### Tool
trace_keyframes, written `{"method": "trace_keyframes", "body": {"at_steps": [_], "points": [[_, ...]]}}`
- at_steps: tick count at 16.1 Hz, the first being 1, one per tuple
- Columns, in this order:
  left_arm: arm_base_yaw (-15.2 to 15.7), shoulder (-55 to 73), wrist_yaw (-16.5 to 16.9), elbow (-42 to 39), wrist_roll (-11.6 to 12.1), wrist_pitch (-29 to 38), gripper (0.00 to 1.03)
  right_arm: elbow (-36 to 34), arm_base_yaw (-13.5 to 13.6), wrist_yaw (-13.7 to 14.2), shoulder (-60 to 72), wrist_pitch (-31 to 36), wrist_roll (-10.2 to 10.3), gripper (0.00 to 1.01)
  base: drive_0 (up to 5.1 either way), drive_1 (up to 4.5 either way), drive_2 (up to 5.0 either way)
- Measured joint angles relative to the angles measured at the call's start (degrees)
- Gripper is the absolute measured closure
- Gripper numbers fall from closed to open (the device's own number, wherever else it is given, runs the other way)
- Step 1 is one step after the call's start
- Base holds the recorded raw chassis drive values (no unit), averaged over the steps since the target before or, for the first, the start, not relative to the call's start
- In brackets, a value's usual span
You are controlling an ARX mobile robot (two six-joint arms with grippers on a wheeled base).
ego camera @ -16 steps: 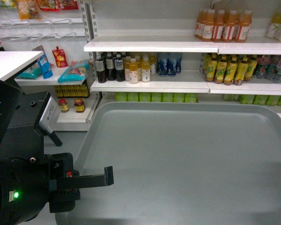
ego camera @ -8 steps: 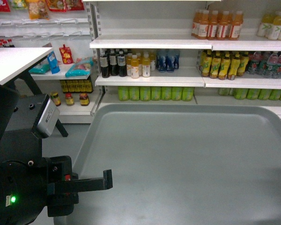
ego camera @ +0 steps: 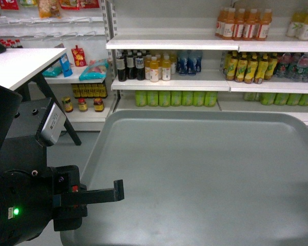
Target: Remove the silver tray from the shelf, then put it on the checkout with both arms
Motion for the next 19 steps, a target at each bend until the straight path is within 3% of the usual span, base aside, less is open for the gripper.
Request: {"method": "trace_keyframes", "body": {"at_steps": [13, 19], "points": [[0.0, 0.2, 0.0, 0.0, 0.0, -0.1, 1.0, 0.0, 0.0, 0.0, 0.0, -0.2, 0.0, 0.98, 0.0, 0.0, 0.0], [0.0, 0.2, 0.0, 0.0, 0.0, 0.0, 1.0, 0.0, 0.0, 0.0, 0.0, 0.0, 0.0, 0.98, -4.9, 2.57, 2.6]]}}
